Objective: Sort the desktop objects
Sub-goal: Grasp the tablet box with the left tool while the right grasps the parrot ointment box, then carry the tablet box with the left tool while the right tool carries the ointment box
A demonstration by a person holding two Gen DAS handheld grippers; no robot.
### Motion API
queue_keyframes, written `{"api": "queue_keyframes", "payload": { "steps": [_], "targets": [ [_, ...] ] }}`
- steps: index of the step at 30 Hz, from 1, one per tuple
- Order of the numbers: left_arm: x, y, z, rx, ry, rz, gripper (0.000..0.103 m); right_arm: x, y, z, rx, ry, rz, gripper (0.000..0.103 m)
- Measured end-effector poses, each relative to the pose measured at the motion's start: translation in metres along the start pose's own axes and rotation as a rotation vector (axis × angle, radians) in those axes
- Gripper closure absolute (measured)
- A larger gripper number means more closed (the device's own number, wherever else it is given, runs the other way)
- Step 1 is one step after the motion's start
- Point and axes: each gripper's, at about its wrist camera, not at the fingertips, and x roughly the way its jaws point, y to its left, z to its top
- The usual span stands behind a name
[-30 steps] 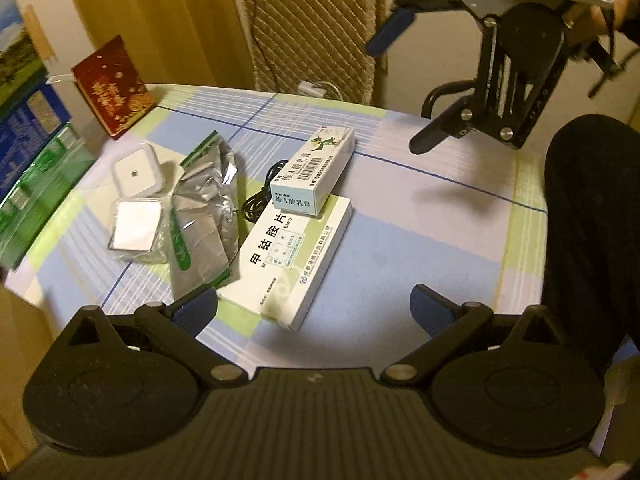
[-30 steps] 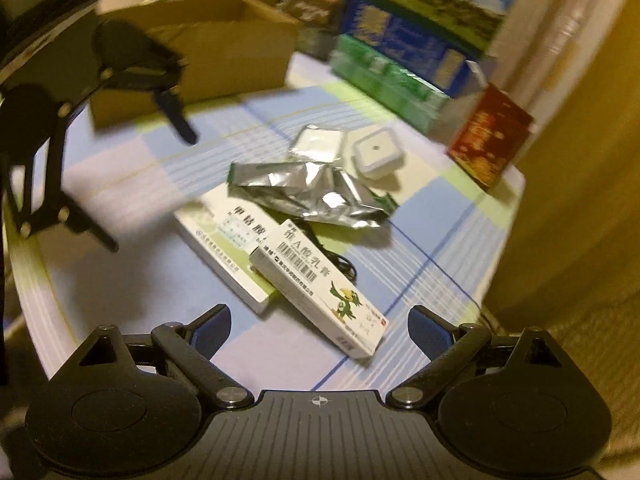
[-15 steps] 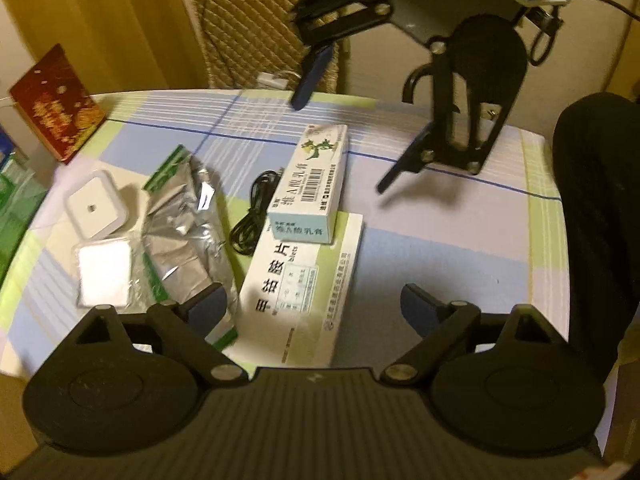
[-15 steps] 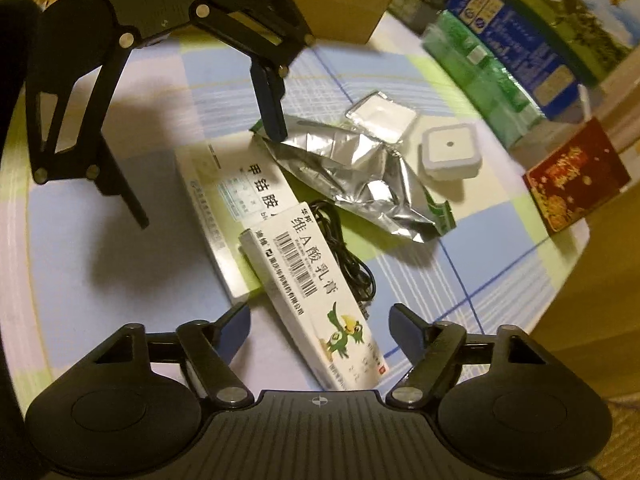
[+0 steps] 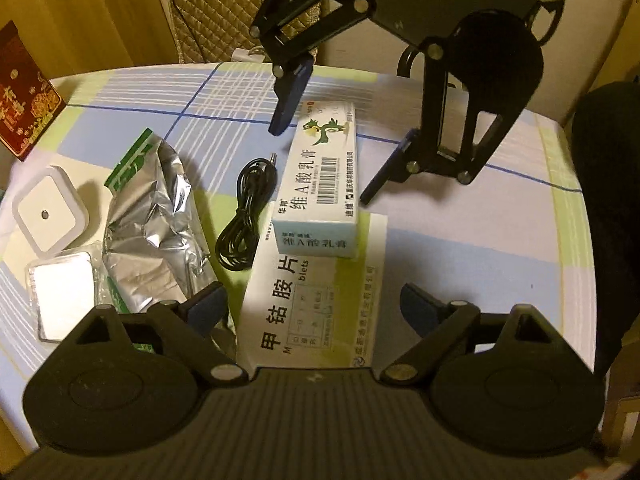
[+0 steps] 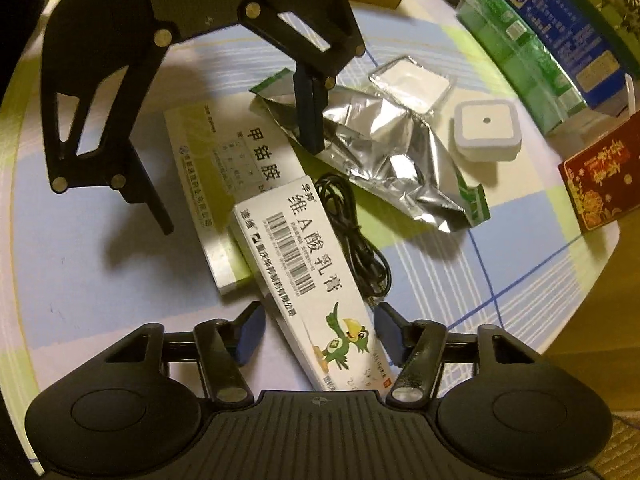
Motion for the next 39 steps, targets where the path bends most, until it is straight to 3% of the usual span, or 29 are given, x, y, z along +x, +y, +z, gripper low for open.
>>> {"api": "queue_keyframes", "payload": {
  "steps": [3,6,8,11,15,20,24,28,32,39],
  "targets": [
    [0.000,-0.001,0.001,0.002,0.005,0.003,0.013,-0.002,0.001,-0.002,0.038,0.005,0.006,0.052],
    [-0.003,-0.007,-0.001,0.001,0.009,-0.012,0.021,-0.007,0.005,-0.004,0.086,0.019,0.015,0.056],
    [-0.003,-0.011,-0.004,-0.007,0.035,-0.013,0.036,-0.012,0.007,-0.006,0.156,0.030,0.027,0.059],
    [-0.005,-0.018,-0.012,-0.049,0.049,0.003,0.036,-0.016,0.010,-0.009,0.320,0.069,0.020,0.064],
    [-0.016,-0.039,-0.029,-0.166,0.050,0.022,0.036,-0.027,0.015,-0.014,0.554,0.049,0.058,0.067],
    [-0.035,-0.062,-0.059,-0.388,0.039,0.090,0.036,-0.035,0.032,-0.005,0.707,0.034,0.059,0.067],
    [-0.048,-0.082,-0.078,-0.531,0.013,0.170,0.036,-0.039,0.047,0.000,0.791,-0.010,0.069,0.067],
    [-0.053,-0.095,-0.091,-0.635,-0.054,0.213,0.036,-0.041,0.061,0.001,0.816,-0.039,0.016,0.066],
    [-0.059,-0.102,-0.094,-0.629,-0.109,0.267,0.036,-0.038,0.071,-0.004,0.858,-0.055,-0.017,0.062],
    [-0.055,-0.102,-0.091,-0.613,-0.142,0.270,0.036,-0.034,0.078,-0.013,0.982,-0.118,-0.034,0.059]
  ]
}}
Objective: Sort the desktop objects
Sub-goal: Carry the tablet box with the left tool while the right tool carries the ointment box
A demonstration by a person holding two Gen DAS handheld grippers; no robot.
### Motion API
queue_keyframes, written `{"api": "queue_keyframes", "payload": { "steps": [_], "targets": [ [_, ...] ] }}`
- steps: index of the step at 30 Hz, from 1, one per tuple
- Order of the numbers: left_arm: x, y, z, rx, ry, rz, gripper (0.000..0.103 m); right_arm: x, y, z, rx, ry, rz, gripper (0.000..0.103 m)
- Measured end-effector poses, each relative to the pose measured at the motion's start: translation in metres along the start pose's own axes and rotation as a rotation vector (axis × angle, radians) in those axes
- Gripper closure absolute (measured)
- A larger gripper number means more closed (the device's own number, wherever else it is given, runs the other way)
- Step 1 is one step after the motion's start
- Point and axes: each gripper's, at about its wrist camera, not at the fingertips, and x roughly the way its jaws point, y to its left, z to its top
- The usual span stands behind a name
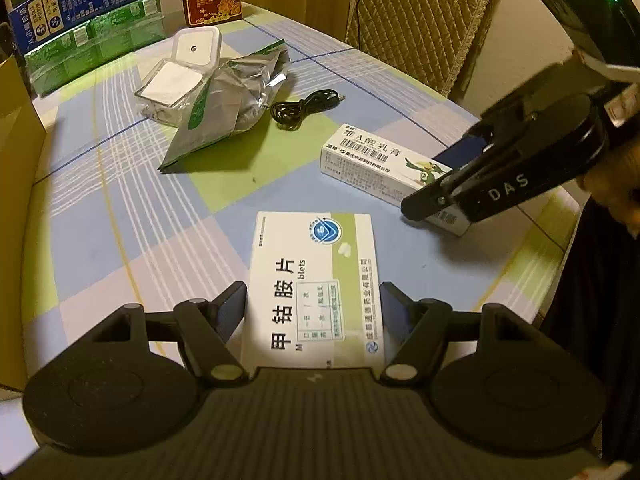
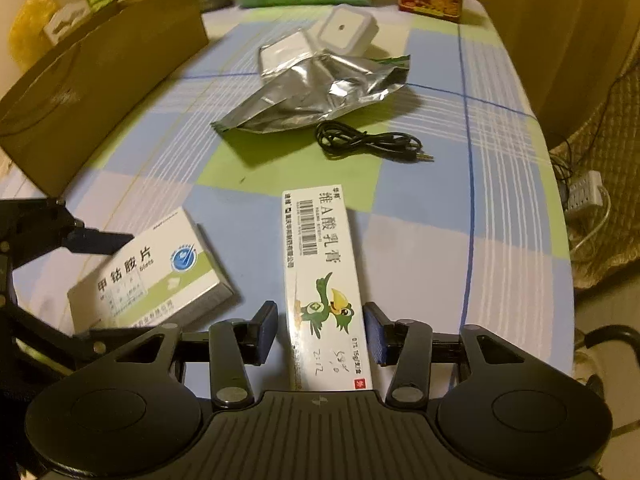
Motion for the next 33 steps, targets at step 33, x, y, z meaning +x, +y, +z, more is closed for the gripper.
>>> {"api": "queue_keyframes", "payload": {
  "steps": [33],
  "targets": [
    [0.002,-0.004,-0.009,-0.038,-0.048,0.032,0.036,-0.010,0.010,-0.004,0.023,-0.137,-0.040,0.068]
  ]
}}
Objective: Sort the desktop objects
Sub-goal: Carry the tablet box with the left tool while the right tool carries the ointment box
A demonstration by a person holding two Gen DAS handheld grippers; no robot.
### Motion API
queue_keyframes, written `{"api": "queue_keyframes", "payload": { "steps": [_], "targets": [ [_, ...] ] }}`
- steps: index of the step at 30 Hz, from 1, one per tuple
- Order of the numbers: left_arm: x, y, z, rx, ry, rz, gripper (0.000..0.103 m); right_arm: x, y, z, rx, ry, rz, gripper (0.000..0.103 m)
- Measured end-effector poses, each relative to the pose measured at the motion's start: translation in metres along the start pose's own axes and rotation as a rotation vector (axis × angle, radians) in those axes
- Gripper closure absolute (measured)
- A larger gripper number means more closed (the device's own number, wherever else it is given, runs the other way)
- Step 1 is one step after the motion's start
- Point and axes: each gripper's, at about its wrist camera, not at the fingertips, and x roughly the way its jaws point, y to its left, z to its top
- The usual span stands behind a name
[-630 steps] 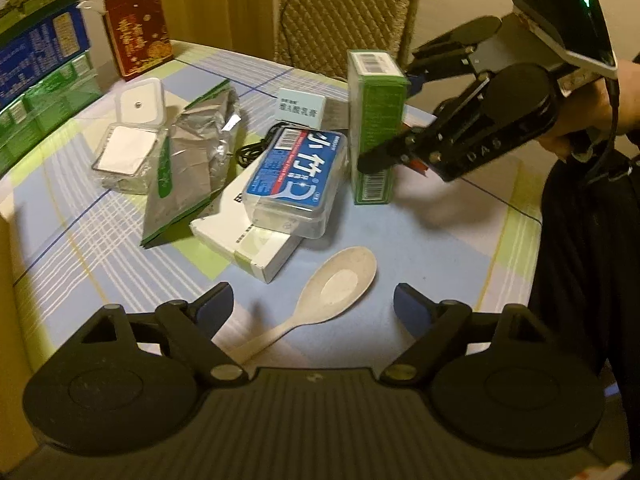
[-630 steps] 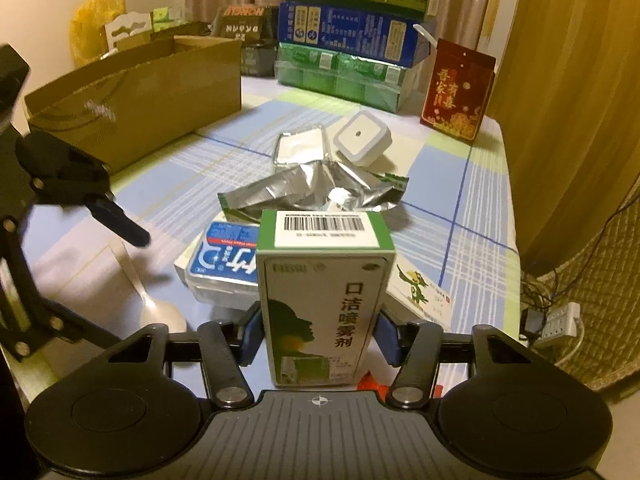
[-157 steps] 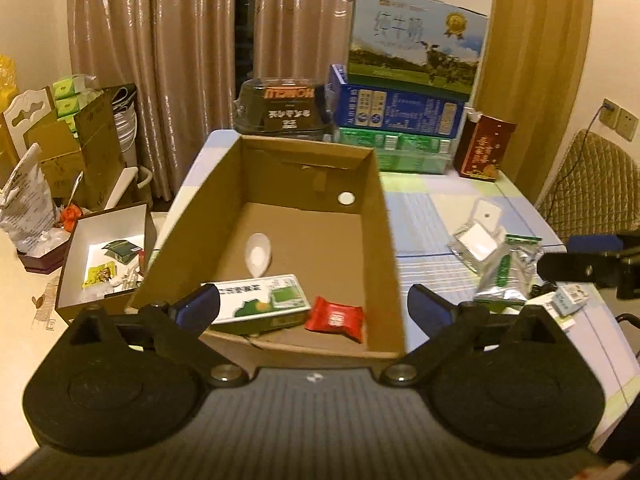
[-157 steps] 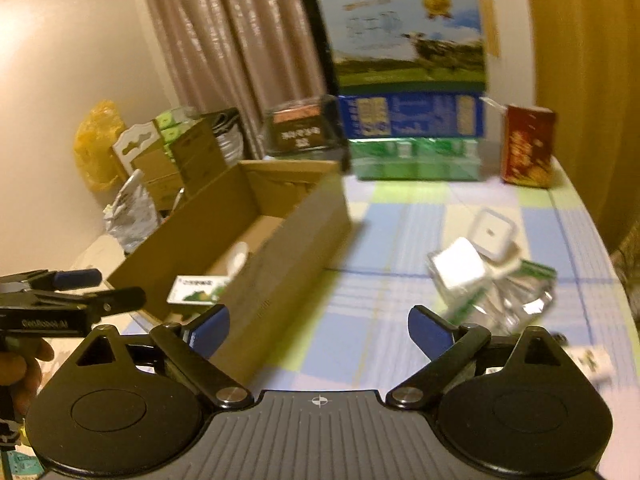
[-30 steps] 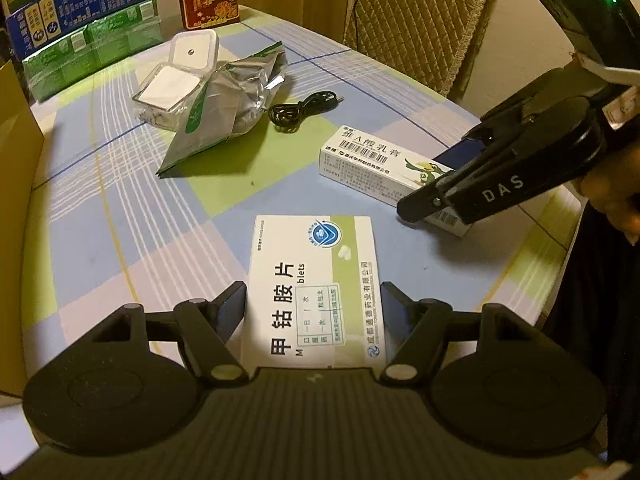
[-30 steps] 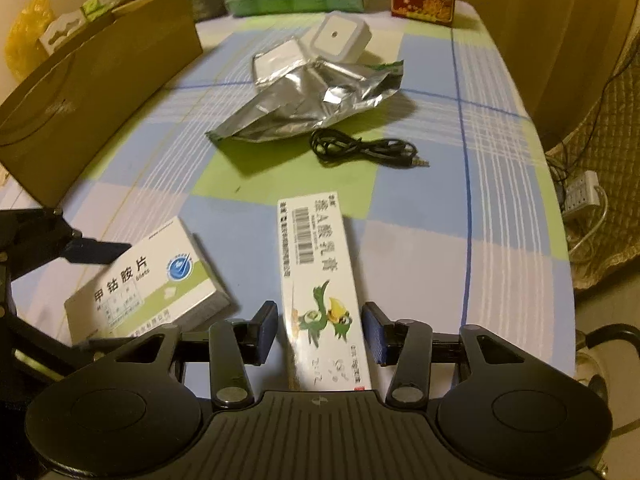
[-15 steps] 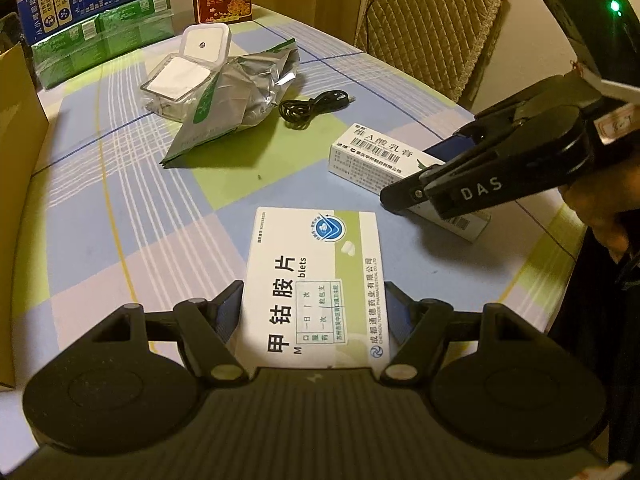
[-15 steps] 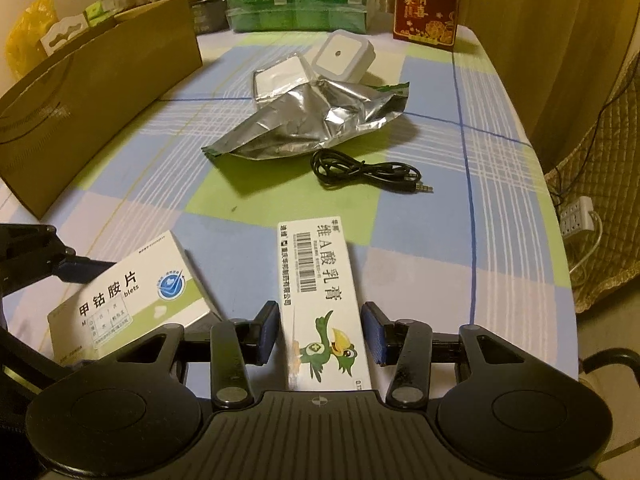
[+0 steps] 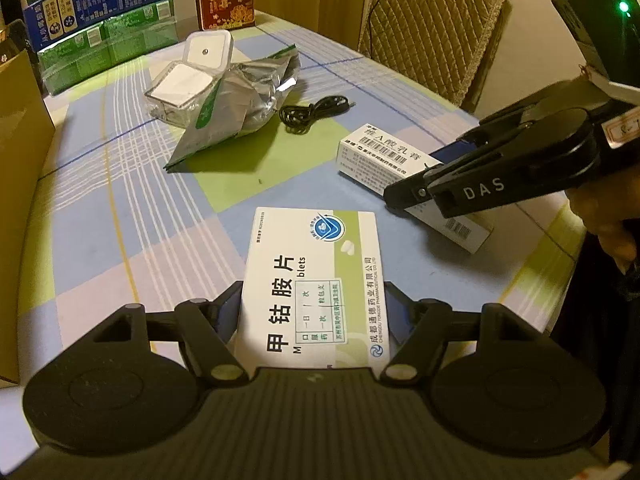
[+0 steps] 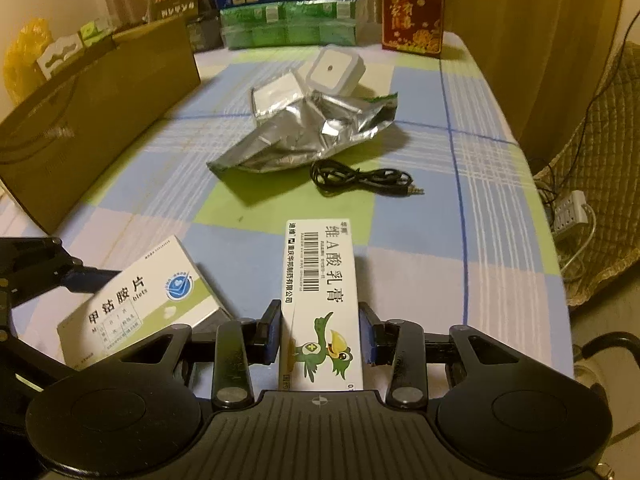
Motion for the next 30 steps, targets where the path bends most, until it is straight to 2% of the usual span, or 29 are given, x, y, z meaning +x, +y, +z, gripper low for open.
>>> {"api": "queue_keyframes", "payload": {
  "steps": [17,30],
  "targets": [
    [-0.054,0.002,0.013,-0.090,-0.055,0.061,0.036,-0.063,0.032,0.001,0.032,-0.094,0.013,0.068],
    [-0.105,0.020,0.011,-0.160,-0.110,0.116,0.036,-0.091,0.064,0.017,-0.028,-0.150,0.039,0.068]
  ]
}}
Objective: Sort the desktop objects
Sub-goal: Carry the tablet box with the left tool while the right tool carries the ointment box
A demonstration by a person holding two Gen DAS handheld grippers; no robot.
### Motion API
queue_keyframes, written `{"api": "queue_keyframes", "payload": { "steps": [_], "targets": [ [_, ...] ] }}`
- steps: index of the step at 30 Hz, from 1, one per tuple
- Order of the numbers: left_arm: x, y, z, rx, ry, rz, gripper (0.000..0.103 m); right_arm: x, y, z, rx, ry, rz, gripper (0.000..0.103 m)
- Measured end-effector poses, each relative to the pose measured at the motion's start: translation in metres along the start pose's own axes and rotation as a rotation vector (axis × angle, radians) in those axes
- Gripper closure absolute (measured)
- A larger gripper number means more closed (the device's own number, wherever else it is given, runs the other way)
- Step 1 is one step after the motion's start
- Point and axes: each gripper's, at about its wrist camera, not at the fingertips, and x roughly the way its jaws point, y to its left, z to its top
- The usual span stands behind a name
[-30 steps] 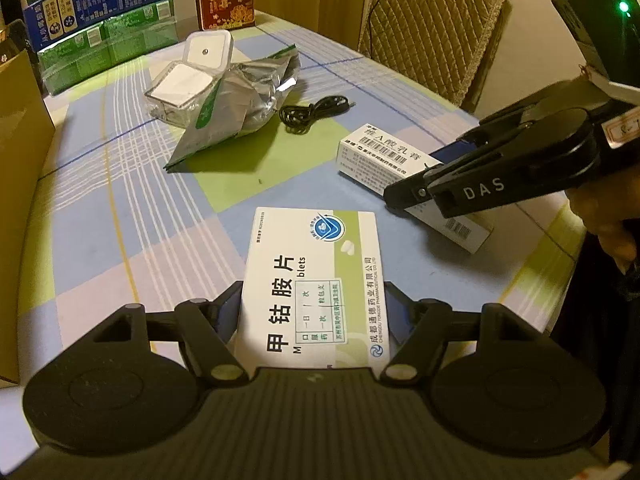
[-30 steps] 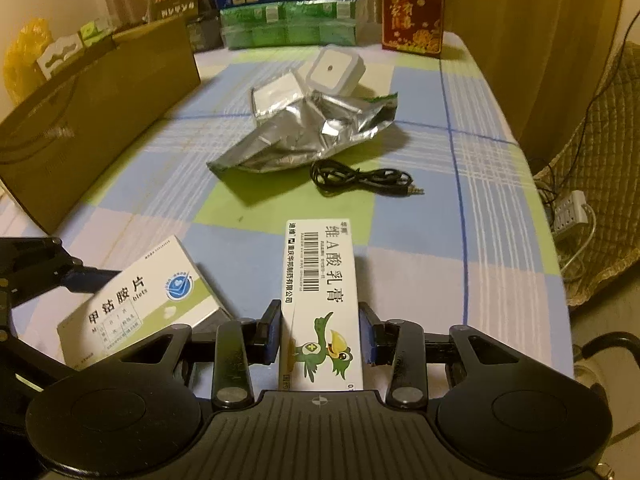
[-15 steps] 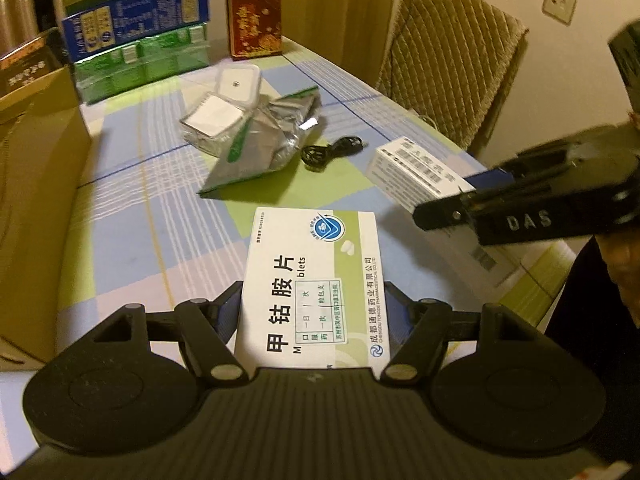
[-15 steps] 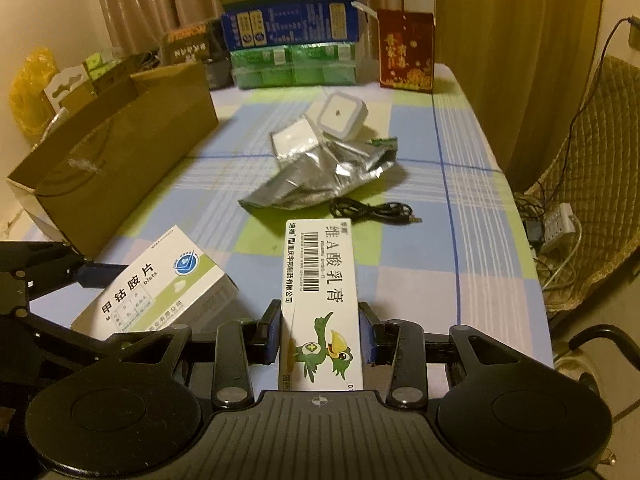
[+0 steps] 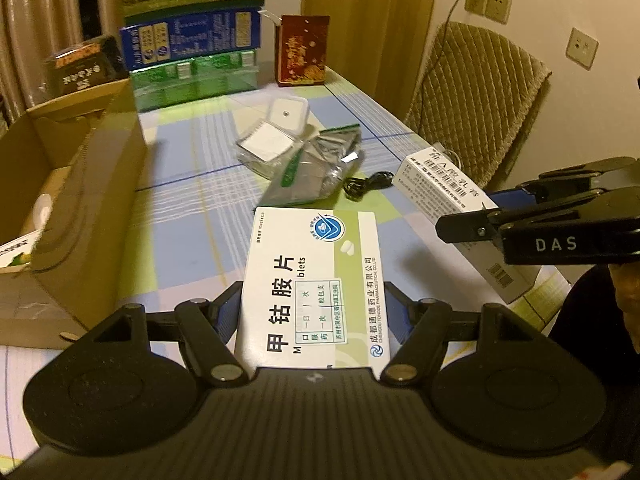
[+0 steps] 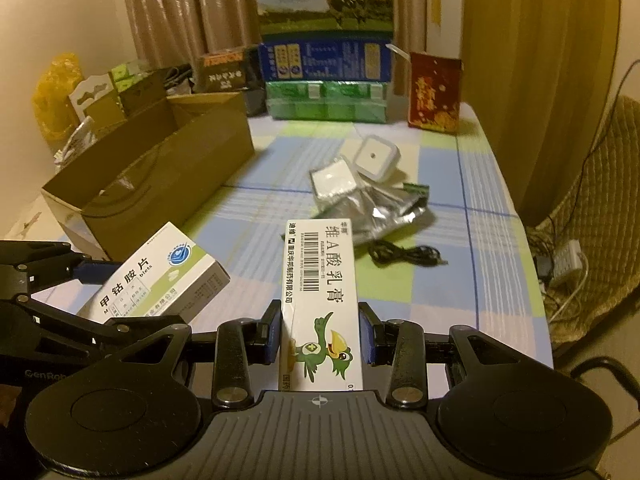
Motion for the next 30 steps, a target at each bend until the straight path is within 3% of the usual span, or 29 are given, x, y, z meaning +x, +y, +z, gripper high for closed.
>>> {"api": "queue_keyframes", "payload": {
  "steps": [20,30],
  "targets": [
    [-0.051,0.046,0.006,-0.058,-0.081,0.074,0.036,0.005,0.063,0.034,-0.111,-0.037,0.071,0.067],
    [-0.072,0.088,0.013,-0.096,-0.127,0.123,0.036,0.022,0.105,0.067,-0.184,-0.061,0.123,0.068]
  ]
}}
